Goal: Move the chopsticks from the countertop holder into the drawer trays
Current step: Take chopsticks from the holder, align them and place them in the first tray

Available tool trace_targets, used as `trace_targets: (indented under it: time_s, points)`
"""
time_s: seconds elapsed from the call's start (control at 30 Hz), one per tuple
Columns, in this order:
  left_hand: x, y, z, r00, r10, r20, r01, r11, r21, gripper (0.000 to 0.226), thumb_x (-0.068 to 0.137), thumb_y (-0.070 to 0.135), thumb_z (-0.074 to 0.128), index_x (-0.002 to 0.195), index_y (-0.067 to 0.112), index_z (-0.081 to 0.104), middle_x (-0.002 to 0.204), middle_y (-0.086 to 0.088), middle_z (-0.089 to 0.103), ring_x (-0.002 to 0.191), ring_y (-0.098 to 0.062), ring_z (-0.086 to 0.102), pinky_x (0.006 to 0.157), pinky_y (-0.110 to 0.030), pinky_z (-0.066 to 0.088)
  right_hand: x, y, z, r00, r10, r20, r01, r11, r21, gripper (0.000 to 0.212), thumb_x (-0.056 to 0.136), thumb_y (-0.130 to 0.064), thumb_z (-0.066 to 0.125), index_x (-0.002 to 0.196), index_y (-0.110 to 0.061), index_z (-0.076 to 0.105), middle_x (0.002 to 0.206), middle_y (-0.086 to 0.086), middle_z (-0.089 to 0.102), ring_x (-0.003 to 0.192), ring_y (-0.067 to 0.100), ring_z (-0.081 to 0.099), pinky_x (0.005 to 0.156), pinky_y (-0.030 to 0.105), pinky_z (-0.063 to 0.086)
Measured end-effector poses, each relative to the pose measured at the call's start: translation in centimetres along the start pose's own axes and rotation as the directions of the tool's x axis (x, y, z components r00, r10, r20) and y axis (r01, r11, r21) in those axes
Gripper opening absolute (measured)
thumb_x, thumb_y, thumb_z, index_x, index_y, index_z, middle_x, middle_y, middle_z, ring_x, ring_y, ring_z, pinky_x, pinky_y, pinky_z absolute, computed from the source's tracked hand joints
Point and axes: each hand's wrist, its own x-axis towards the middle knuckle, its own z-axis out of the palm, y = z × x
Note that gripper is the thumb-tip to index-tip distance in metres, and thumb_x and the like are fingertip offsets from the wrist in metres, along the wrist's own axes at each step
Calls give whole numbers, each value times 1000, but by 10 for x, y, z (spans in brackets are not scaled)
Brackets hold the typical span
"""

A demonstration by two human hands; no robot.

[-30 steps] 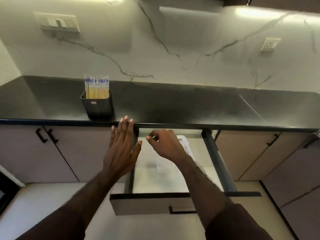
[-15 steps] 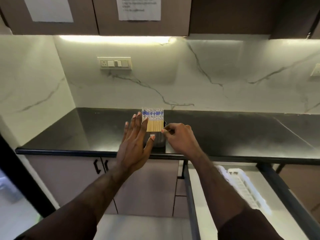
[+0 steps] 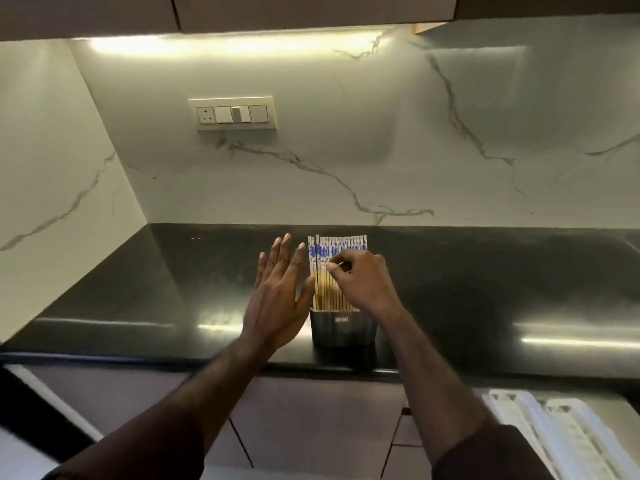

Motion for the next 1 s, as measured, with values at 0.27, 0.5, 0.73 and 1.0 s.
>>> trace_targets:
  time_s: [0.27, 0.5, 0.73, 1.0]
  points:
    - [73, -45, 59, 981, -185, 57, 190, 976, -103, 47, 94, 28, 56, 137, 9, 49, 144, -15, 49, 143, -28, 27, 108, -47, 34, 80, 35, 52, 992, 63, 111, -60, 998, -31, 27, 95, -23, 60, 121, -17, 64, 112, 2, 70, 86, 4, 64, 75, 17, 52]
    - [105, -71, 93, 918, -368, 149, 397, 853, -338, 56, 94, 25, 59, 144, 9, 39, 137, -12, 57, 128, -22, 52, 105, -34, 44, 95, 51, 79, 992, 104, 68, -100, 993, -66, 32, 96, -26, 59, 128, -20, 60, 102, -1, 72, 73, -1, 63, 60, 10, 49]
    - [119, -77, 102, 888, -417, 194, 446, 678, -584, 48, 85, 16, 72, 129, 7, 57, 118, -12, 69, 100, -7, 66, 85, -17, 54, 90, 53, 91, 996, 83, -36, -86, 992, -97, 35, 97, -28, 55, 130, -21, 59, 102, 1, 73, 90, 12, 65, 88, 28, 52]
    - [119, -79, 99, 809, -484, 334, 537, 376, -755, 41, 76, 0, 76, 116, 3, 66, 101, -16, 74, 90, -20, 73, 83, -39, 59, 87, 54, 92, 994, 100, -44, -102, 994, -44, 31, 94, -25, 60, 125, -19, 64, 105, 1, 74, 84, 5, 62, 80, 16, 47]
